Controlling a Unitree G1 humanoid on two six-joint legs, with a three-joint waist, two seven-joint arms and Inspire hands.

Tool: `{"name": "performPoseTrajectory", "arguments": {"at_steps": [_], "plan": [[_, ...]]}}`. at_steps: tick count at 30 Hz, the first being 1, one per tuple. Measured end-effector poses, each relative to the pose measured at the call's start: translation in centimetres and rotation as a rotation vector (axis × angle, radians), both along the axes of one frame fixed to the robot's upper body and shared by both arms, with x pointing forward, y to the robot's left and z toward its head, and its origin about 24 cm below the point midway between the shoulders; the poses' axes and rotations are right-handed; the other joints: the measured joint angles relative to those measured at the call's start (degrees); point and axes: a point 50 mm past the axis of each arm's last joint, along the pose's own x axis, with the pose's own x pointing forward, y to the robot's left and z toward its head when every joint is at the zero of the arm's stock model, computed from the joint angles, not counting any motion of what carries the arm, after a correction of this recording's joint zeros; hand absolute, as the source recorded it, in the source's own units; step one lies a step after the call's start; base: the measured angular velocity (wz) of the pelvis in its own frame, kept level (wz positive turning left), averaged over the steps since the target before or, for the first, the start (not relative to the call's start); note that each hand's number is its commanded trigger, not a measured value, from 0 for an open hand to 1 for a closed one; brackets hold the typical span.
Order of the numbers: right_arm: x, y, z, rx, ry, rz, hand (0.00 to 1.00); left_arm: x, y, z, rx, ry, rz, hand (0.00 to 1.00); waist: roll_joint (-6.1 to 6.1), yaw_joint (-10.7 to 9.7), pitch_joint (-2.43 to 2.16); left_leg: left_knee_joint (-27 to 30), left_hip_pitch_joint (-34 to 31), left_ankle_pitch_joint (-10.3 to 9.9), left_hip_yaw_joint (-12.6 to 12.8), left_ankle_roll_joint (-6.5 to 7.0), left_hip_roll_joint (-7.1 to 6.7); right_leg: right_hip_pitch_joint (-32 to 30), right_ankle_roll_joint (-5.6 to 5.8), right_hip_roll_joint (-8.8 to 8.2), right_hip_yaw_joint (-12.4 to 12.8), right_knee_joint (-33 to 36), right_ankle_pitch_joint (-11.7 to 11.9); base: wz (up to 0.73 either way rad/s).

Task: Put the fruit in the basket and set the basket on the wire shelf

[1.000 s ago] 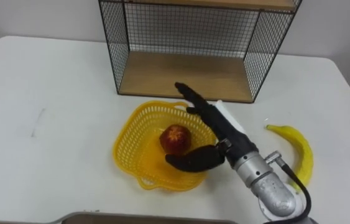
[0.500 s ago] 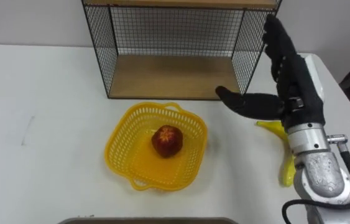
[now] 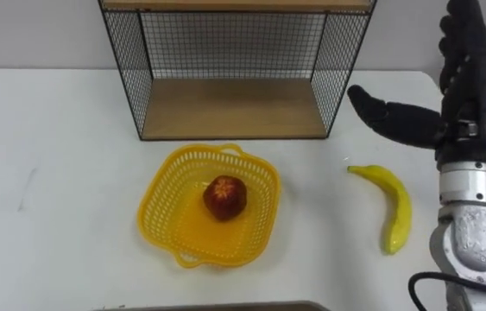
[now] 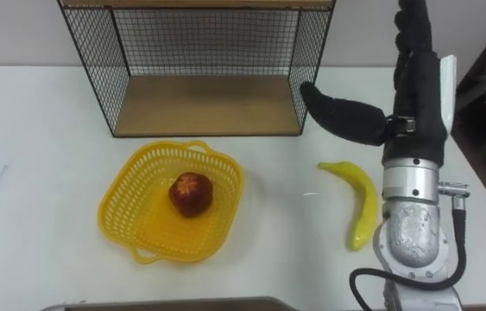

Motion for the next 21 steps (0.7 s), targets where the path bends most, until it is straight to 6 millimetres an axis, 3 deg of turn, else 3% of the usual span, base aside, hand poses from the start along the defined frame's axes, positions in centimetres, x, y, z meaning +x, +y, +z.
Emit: {"name": "performPoseTrajectory", "arguments": {"at_steps": [3,10,21], "plan": [[-0.1,-0.8,-1.5,-0.016,0.058,-0.065,0.00,0.0,0.0,0.0,0.000,0.009,0.003,0.00,-0.25,0.02,0.05,-0.05,0.68,0.01,0.05,0.00,-0.02,0.20,0.03,0.02,0.00,-0.10,-0.02,-0.01],[-0.8,-3.2,-7.8,-0.055,0.366,-0.193,0.00,0.7,0.6,0.3,0.021,-0.012,0.040,0.00,-1.16,0.45,-0.14,-0.41,0.42,0.01,-0.03,0.00,-0.07,-0.04,0.09,0.05,-0.03,-0.69,-0.03,0.00],[-1.7,-3.8,-11.0,-0.099,0.543,-0.207,0.00,0.8,0.8,0.4,0.043,-0.004,0.047,0.00,-0.69,0.37,-0.15,-0.36,0.00,0.02,-0.27,-0.01,-0.05,0.06,0.10,-0.01,-0.41,-0.85,-0.03,0.01]]}}
